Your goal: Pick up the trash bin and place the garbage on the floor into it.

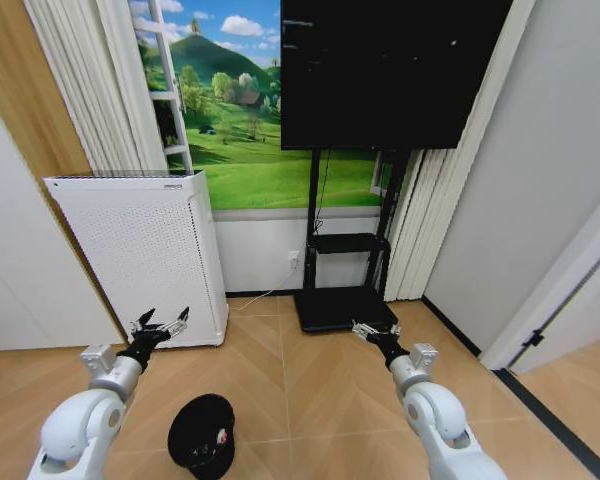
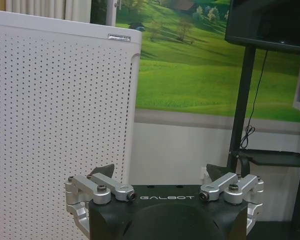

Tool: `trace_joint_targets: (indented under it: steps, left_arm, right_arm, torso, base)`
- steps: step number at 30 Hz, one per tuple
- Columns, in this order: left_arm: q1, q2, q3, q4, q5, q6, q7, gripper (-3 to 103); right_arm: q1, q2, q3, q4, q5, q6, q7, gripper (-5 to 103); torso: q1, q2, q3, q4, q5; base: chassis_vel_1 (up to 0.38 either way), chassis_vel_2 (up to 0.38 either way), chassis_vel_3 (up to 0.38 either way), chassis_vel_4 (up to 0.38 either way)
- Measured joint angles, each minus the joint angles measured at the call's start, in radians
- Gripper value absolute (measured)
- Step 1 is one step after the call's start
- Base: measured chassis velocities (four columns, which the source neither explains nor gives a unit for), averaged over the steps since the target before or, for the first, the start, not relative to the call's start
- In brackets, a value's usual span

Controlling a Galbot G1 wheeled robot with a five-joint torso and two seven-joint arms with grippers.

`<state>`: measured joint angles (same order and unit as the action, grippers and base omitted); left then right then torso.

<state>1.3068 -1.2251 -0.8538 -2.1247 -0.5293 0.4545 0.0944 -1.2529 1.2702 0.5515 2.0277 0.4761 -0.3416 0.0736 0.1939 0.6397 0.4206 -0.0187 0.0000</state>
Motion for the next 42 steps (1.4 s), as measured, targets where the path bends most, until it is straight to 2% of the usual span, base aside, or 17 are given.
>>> trace_joint_targets:
  steps: [42]
  left_arm:
    - [-0.02, 0.001, -0.004, -0.006, 0.0, 0.009, 0.001, 100]
  right_arm:
    - [0.003, -0.017, 0.019, 0.013, 0.013, 0.0, -0.007, 100]
  torso:
    - [0.081, 0.194, 0.113, 0.0, 0.0]
  base:
    - [0.0, 0.0, 0.0, 0.0]
